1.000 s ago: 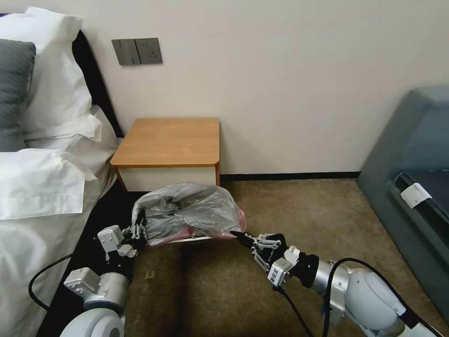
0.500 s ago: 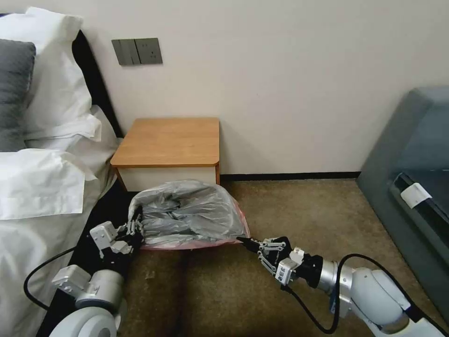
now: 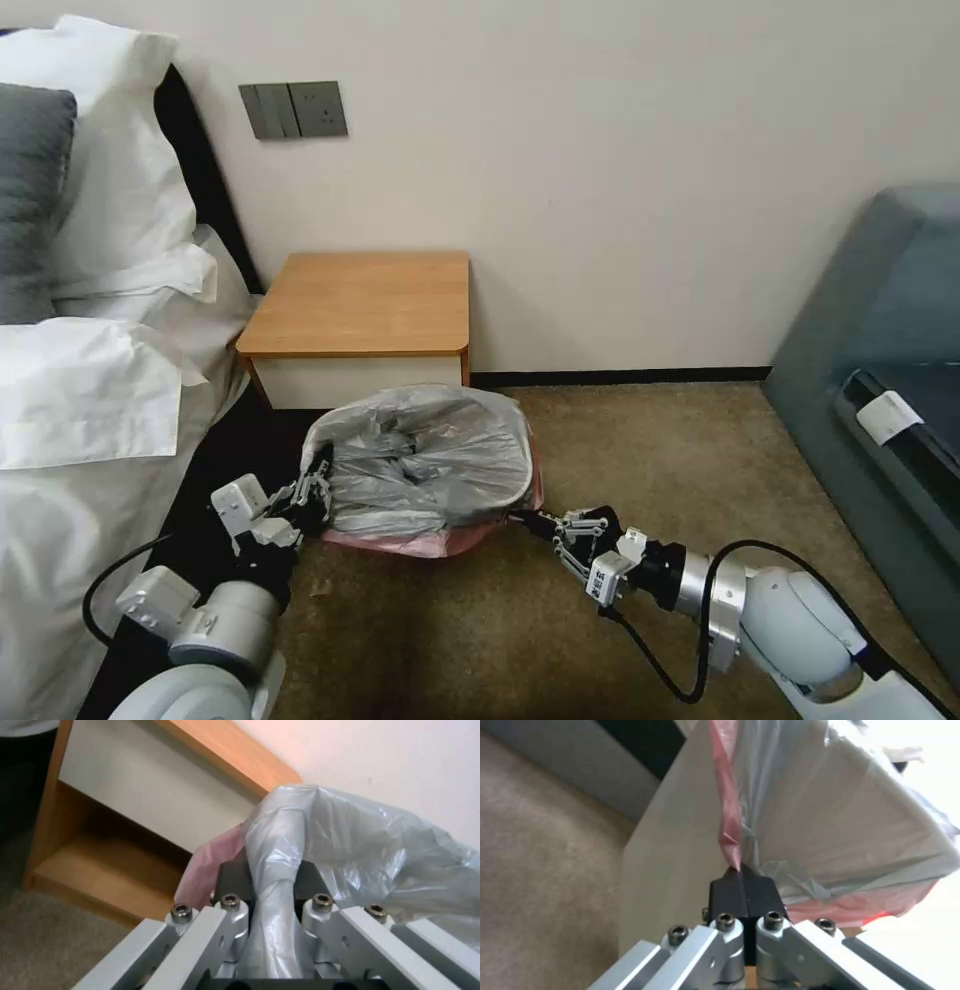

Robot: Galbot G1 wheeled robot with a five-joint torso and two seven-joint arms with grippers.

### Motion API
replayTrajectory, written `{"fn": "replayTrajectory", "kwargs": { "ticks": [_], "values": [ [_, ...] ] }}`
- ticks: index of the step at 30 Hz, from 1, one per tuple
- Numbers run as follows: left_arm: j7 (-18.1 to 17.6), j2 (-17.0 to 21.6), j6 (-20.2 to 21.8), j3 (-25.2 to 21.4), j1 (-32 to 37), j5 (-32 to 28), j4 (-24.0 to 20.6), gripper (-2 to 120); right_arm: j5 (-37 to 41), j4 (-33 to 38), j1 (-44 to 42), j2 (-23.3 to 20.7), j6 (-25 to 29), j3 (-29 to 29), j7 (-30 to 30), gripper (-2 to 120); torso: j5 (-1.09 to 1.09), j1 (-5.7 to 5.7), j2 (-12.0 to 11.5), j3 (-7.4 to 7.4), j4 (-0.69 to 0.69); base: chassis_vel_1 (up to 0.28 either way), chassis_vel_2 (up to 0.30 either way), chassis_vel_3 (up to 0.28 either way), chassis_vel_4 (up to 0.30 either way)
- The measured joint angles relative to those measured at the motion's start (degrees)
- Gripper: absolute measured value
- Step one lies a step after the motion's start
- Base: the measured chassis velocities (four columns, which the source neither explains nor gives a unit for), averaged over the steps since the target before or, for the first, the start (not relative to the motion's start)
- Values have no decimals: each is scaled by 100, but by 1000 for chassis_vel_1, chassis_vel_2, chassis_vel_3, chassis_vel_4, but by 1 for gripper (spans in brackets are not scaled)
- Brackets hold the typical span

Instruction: Pick up the garbage bag from the table and place it over the trash can.

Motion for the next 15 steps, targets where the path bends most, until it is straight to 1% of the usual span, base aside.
{"fn": "replayTrajectory", "kwargs": {
  "ticks": [8, 15],
  "values": [
    [-16, -194, 14, 100, -22, -79, -24, 9, -197, -127, 21, 49, 29, -3, -229, 0, 0, 0, 0, 0, 0, 0, 0, 0, 0],
    [-17, -199, 15, 127, -53, -111, -28, 9, -204, -176, -1, 54, 69, 62, -502, 0, 0, 0, 0, 0, 0, 0, 0, 0, 0]
  ]
}}
